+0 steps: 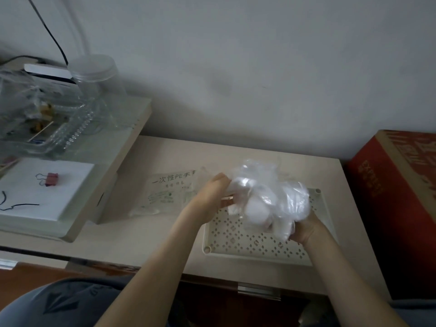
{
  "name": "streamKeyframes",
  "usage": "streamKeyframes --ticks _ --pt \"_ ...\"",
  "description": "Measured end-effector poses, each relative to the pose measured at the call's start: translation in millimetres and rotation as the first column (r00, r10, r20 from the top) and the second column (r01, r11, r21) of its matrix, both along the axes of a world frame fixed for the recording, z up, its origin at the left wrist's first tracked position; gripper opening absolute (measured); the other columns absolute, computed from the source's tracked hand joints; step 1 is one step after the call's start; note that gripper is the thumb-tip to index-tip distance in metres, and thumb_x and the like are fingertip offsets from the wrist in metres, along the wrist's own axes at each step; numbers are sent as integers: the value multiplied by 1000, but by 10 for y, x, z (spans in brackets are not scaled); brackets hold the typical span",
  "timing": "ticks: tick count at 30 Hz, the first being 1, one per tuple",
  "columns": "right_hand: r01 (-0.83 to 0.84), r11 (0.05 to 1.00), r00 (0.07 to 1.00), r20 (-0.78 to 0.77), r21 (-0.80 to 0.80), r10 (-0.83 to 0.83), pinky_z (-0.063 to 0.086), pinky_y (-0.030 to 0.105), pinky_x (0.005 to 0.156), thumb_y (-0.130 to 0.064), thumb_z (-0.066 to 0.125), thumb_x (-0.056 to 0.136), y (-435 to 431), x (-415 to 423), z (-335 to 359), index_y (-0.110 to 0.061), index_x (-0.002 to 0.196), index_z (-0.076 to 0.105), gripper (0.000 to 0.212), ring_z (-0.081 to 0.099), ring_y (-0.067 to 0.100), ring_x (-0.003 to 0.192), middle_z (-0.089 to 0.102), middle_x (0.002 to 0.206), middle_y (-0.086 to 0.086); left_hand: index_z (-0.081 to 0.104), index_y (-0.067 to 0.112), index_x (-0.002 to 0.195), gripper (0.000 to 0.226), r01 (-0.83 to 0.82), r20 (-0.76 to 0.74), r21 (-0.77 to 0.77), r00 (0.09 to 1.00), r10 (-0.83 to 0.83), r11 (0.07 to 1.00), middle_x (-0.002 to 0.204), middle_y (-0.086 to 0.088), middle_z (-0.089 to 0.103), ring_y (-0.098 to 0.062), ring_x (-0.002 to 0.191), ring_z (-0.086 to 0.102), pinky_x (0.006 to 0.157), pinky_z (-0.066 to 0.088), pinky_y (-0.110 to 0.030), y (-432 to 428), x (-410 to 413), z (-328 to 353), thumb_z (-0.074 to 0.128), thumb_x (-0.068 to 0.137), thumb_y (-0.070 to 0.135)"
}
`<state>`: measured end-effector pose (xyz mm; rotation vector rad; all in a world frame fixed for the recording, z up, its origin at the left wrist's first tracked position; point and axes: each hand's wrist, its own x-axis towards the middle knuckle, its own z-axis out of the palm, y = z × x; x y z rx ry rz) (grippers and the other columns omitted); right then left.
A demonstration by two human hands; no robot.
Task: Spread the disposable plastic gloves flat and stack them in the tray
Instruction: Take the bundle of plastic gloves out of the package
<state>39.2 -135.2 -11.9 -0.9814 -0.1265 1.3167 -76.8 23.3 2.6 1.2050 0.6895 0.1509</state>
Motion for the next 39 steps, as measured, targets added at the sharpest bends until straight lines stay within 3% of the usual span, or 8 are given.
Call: streamKeyframes --ticks 6,12,16,21,25,32,35,39 --pt "152 980 988 0 -127 -153 48 24 35 -16 34 99 -67 26 -36 -8 43 66 65 57 16 38 59 46 5 52 10 117 32 151 -82 23 985 -149 988 105 -11 59 -19 87 59 72 49 -23 -51 -13 -116 41 91 -5" --pt "246 927 969 105 -283 -225 49 21 37 -9 55 91 -230 55 -145 -8 72 60 19 61 15 41 62 46 1 65 29 84 22 190 -68 234 981 -179 954 148 7 30 -12 135 28 104 20 -28 -57 33 -134 53 90 12" --pt "297 892 955 92 -341 -283 46 18 39 -14 31 102 -258 117 -199 -9 55 59 55 52 19 44 53 44 3 60 16 94 24 164 -24 222 986 -163 961 110 -4 59 -22 109 53 97 38 -34 -54 89 -192 64 72 24" --pt "318 888 948 130 -333 -291 42 15 35 -10 35 99 -300 123 -173 -12 49 63 57 53 13 38 56 50 5 33 20 122 69 82 -198 197 979 -42 977 124 -5 49 -23 107 58 91 53 -40 -54 143 -277 81 73 32" --pt "283 901 958 61 -328 -279 33 12 26 -23 33 101 -297 120 -109 -9 33 58 73 47 13 25 51 35 5 59 13 109 35 162 -223 163 967 -124 973 104 -7 68 -22 91 69 84 57 -42 -86 132 -267 70 84 35" --pt "133 959 991 46 -248 -126 47 19 38 -26 99 18 -293 205 -185 -2 57 69 55 63 16 44 64 59 13 70 6 105 18 153 -168 86 976 -137 985 91 -8 72 -23 82 68 75 56 -34 -81 106 -323 62 90 12" --pt "151 933 986 117 -327 -119 54 26 56 -34 68 83 -186 233 -145 -4 92 68 31 68 22 66 70 79 13 66 3 103 14 88 -200 73 977 -72 993 76 5 70 -21 77 64 81 54 -39 -79 113 -346 58 91 5" --pt "218 901 975 129 -375 -182 51 37 74 -71 25 89 -213 379 -290 -11 108 67 76 67 28 96 72 102 13 57 4 117 26 10 -246 70 969 7 997 99 -12 68 -26 85 68 79 58 -41 -56 108 -402 59 93 13"
